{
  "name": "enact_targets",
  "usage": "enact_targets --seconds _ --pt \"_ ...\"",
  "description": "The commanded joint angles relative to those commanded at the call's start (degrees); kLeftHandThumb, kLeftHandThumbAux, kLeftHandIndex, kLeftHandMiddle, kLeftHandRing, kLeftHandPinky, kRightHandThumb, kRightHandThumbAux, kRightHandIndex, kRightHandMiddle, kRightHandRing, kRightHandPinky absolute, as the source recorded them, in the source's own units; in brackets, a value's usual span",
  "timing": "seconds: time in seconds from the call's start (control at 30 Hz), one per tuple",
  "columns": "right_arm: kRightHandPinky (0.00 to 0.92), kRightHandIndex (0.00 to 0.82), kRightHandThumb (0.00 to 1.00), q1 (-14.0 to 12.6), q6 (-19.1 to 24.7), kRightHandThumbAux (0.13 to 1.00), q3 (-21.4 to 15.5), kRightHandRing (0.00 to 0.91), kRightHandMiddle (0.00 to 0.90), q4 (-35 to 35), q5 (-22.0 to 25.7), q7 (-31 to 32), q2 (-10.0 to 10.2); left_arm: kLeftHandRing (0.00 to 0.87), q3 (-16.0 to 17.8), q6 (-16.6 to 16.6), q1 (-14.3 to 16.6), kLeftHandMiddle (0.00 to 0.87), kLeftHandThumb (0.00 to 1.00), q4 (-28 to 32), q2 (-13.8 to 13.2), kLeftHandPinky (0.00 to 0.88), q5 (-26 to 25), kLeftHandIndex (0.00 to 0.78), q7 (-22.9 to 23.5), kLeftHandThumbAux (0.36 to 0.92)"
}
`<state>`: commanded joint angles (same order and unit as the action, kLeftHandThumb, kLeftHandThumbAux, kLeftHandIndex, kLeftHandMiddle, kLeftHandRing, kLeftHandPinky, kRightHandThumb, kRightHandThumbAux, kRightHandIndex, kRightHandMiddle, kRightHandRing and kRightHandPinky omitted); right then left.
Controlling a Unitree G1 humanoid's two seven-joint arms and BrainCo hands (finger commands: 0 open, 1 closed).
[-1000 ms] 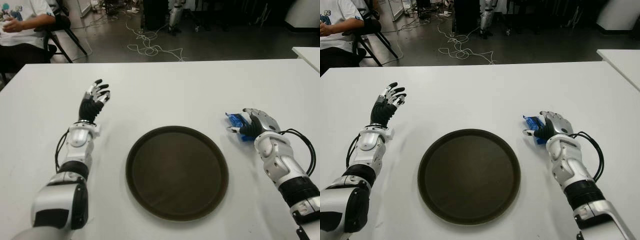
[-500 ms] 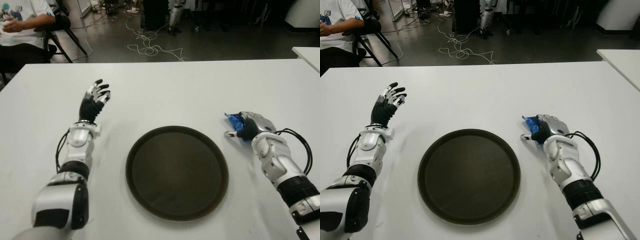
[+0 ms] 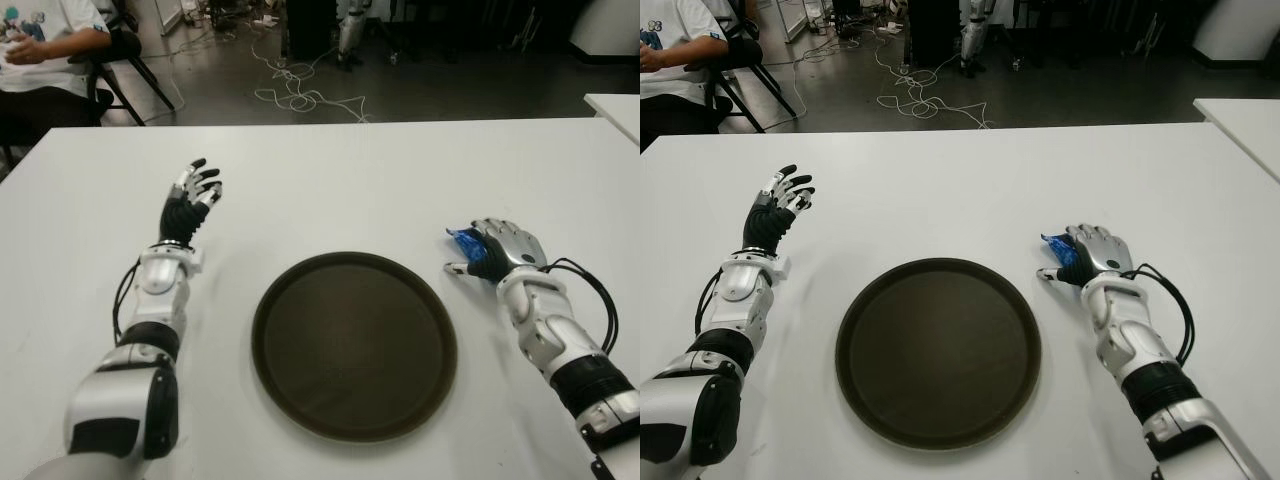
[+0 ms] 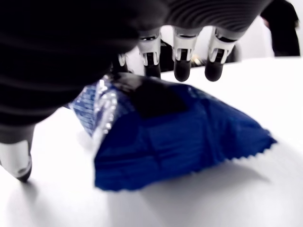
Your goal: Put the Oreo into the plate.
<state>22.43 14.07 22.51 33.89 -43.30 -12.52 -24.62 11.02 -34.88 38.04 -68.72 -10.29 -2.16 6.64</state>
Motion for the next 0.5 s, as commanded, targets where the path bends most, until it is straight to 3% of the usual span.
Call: enact_targets --seconds 0.07,0.1,0.17,0.27,0.5 --pt "0.241 0.118 0.160 0.2 -1.9 0.557 -0.3 0.197 0.174 0.5 -0.3 -5.1 0.4 0.198 0.0 -0.3 -0.1 0.212 0.345 0.1 0.0 0.199 0.0 0.115 0.3 0.609" --pt "0.298 0.228 0.345 0.2 -2.8 0.616 -0.4 0.297 0.283 0.8 -0.4 -6.9 0.4 0.196 0.0 -0.4 -0.1 0.211 0.345 0.2 0.0 0.196 0.0 0.116 0.4 0.615" --pt "0.376 0.345 0.544 0.4 -4.5 0.678 -0.4 0.425 0.427 1.8 -0.3 -9.6 0.5 0.193 0.1 -0.4 -0.1 0.210 0.342 0.2 0.0 0.193 -0.1 0.117 0.4 0.624" --pt "0.455 0.402 0.640 0.6 -6.2 0.707 -0.3 0.533 0.550 3.1 -0.2 -12.4 0.5 0.191 0.1 -0.5 -0.2 0.207 0.338 0.2 0.1 0.194 -0.1 0.118 0.2 0.625" --pt "0.651 0.429 0.683 0.6 -9.3 0.724 -0.8 0.684 0.698 4.5 0.7 -16.6 0.9 0.189 0.2 -0.5 -0.3 0.208 0.318 0.5 0.1 0.180 -0.1 0.117 -0.1 0.612"
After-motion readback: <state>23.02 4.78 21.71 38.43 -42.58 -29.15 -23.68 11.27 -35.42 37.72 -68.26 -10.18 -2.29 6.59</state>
